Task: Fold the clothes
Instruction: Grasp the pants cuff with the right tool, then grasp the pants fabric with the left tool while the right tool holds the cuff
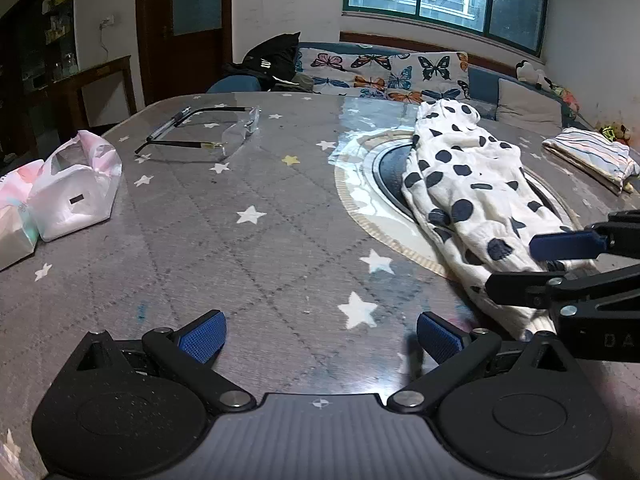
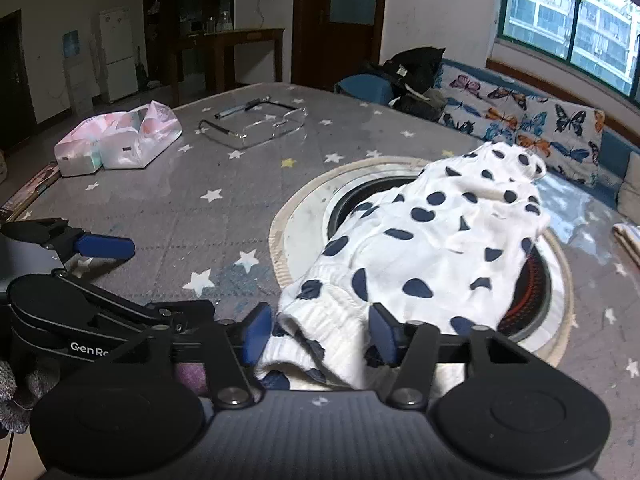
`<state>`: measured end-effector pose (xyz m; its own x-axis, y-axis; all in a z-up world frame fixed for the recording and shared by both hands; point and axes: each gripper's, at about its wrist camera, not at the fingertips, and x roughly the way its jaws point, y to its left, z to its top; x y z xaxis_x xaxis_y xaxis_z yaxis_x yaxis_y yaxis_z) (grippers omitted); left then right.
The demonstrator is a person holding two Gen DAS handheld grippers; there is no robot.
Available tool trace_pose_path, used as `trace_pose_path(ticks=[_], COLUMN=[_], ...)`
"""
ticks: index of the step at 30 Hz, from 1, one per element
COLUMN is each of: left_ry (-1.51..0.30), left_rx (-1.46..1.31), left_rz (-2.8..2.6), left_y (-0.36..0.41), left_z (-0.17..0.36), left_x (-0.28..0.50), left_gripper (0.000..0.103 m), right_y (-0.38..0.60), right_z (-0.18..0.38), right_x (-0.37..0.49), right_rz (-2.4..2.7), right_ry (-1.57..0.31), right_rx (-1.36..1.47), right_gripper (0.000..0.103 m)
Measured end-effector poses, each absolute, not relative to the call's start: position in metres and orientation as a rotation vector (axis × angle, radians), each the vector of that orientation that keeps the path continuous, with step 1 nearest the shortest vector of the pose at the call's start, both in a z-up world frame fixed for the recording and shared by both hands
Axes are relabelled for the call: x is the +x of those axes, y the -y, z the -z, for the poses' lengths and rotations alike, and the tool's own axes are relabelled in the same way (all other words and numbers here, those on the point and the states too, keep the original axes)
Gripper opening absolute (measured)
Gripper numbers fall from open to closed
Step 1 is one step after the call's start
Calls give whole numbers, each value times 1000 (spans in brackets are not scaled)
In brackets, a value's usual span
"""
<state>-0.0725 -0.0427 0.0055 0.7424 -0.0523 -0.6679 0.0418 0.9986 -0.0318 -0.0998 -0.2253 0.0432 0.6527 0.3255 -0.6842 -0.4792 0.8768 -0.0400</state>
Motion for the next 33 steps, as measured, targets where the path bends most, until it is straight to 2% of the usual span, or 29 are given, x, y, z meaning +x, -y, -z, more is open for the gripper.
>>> trace_pose_path(ticks=[2,5,10,20,25,28,33], left_ry=[-732,-731,-721,-695,-700,-708,-716], left_rx=[-21,-28,-36,-86,-82,-80,-92], left_rz=[53,50,56,162,165,148,128], left_y=[42,40,42,64,67,64,57], left_z=[-6,-6,-12,-28,-28,-25,-22], left_x=[-72,-71,-71,-66,-64,-64,-63], left_gripper=[103,103,103,103,102,102,102], right_y=[229,236,256,310,309,298,282], right_z=[-43,-44,-54,-59,-50,-46,-49], right_x=[-99,-98,-100,-96,-93,-91,-92], right_rz=[-469,-479,-462,-465,-491,-500,-496], right_ry=[-731,-730,-697,-702,-742,-761,-761], right_rx=[-200,-155,-49,243,254,224,180], right_gripper=[41,26,18,17,18,23,25])
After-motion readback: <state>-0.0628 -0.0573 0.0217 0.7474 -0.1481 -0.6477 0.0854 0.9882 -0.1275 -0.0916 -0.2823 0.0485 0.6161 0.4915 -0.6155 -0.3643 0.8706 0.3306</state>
